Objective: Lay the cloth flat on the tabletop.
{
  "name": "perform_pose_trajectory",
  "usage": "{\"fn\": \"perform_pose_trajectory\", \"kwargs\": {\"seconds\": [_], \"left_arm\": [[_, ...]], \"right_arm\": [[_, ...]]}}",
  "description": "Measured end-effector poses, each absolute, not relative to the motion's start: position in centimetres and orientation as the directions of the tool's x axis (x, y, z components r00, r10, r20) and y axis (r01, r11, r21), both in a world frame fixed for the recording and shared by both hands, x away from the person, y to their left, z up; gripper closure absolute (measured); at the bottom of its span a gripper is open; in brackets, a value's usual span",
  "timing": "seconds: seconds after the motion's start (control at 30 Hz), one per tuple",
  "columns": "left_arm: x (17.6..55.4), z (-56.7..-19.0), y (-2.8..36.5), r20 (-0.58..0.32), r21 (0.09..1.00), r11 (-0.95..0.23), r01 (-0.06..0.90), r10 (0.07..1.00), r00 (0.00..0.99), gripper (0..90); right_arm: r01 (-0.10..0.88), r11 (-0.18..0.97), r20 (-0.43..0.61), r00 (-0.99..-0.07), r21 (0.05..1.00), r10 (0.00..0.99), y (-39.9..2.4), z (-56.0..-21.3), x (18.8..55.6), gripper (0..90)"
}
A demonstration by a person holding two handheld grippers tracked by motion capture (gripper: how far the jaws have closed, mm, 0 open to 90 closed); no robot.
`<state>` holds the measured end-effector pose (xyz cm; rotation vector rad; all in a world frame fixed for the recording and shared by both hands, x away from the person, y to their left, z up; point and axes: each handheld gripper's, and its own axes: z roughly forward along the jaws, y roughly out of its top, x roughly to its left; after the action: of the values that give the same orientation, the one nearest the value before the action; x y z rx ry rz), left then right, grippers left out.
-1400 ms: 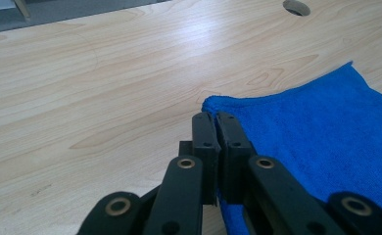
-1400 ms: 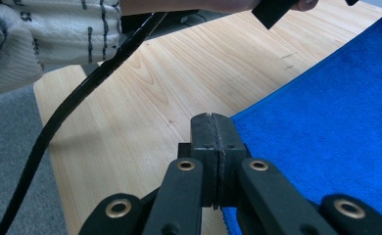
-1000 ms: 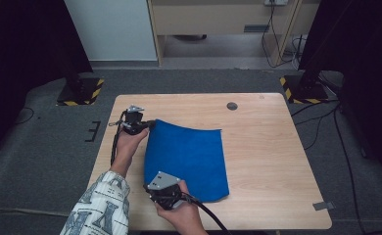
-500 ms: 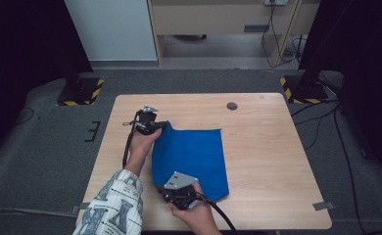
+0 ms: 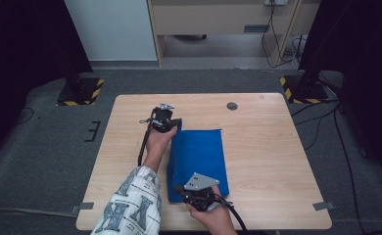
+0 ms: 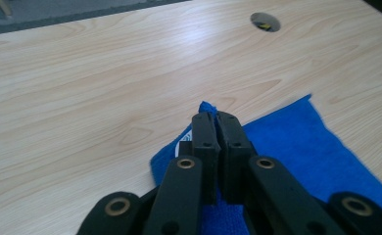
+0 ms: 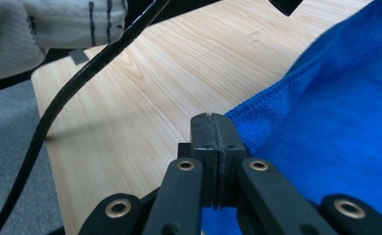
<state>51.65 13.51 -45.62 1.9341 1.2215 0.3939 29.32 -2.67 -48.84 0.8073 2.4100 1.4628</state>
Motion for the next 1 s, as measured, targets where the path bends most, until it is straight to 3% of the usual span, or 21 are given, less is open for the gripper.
{"fn": "perform_pose_trajectory", "kwargs": {"seconds": [0.53,1.0], "left_arm": [[53.0,-46.5,7.7,-0.150,0.739,-0.251,0.625,0.844,0.515,87.2],[53.7,-47.6,3.9,-0.156,0.710,-0.302,0.636,0.814,0.560,86.9]], "right_arm": [[0.387,0.350,0.112,-0.792,0.853,0.601,-8.9,-49.6,29.7,89.4],[0.404,0.370,0.109,-0.785,0.837,0.610,-11.5,-50.1,29.2,89.4]]}}
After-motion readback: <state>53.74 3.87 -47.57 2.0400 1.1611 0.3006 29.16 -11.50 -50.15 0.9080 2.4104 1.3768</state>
